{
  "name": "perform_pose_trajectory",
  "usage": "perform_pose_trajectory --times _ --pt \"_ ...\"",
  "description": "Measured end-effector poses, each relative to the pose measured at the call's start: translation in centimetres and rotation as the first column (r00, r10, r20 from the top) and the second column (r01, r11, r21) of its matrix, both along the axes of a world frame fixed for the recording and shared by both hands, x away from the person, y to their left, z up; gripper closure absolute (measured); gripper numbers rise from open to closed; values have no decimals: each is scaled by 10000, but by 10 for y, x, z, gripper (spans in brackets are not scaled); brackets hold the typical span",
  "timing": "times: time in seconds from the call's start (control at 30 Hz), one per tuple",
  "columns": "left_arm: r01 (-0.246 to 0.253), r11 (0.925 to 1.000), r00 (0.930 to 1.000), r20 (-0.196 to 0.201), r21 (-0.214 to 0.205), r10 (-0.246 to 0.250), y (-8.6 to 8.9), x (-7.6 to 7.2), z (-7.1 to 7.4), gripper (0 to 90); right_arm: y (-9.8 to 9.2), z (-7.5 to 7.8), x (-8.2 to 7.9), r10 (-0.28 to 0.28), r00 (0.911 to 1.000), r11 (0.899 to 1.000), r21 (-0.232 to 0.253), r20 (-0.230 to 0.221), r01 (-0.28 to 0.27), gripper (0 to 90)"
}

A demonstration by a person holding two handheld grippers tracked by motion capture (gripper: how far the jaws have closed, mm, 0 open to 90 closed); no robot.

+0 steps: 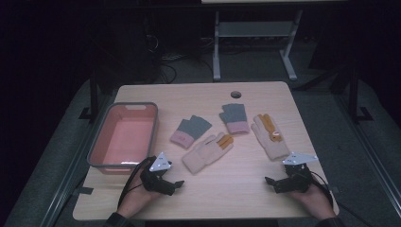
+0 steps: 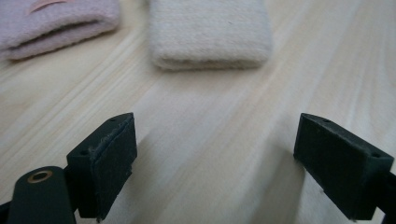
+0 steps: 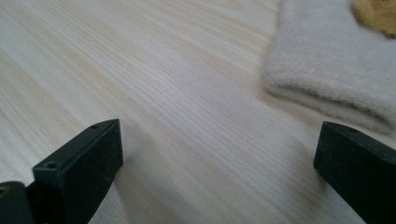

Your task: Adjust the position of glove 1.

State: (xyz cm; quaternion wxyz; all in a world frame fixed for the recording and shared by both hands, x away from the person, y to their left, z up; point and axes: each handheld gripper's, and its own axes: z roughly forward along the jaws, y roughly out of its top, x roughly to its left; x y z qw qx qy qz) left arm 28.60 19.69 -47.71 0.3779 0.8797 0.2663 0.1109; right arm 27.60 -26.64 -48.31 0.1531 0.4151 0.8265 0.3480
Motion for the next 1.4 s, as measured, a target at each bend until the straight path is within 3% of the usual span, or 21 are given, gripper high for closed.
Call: perform_pose_trajectory --times 0.3,0.37,0.43,0.57,0.73,0.77,0.8,0.93,1.4 --pt "60 10000 10000 -2 -4 -60 0 0 0 125 -1 1 0 67 10000 10000 -25 -59 -67 25" --pt "36 10000 10000 8 -7 -36 0 0 0 125 -3 6 -1 64 9999 10000 -28 -133 -64 162" --pt "44 10000 10000 16 1 -44 0 0 0 125 -4 7 -1 96 9997 10000 -10 -217 -96 164" --pt "186 9998 9998 56 43 -186 1 1 0 125 -7 15 -2 91 9996 10000 -27 -279 -92 362" --pt "180 9998 9998 3 11 -180 1 0 0 125 -9 28 4 155 9997 9998 98 -166 -154 646" --pt "184 9998 9998 15 11 -184 2 0 0 125 -9 32 6 125 9997 9997 199 -228 -121 747" --pt "196 9998 9998 27 12 -196 2 0 0 125 -9 32 6 125 9997 9997 199 -228 -121 747" --pt "227 9997 9997 25 33 -227 2 0 0 125 -10 38 12 175 9995 9995 251 -264 -168 899" --pt "388 9992 9992 -12 33 -388 1 1 0 125 -11 47 50 199 9998 9998 41 44 -199 900"
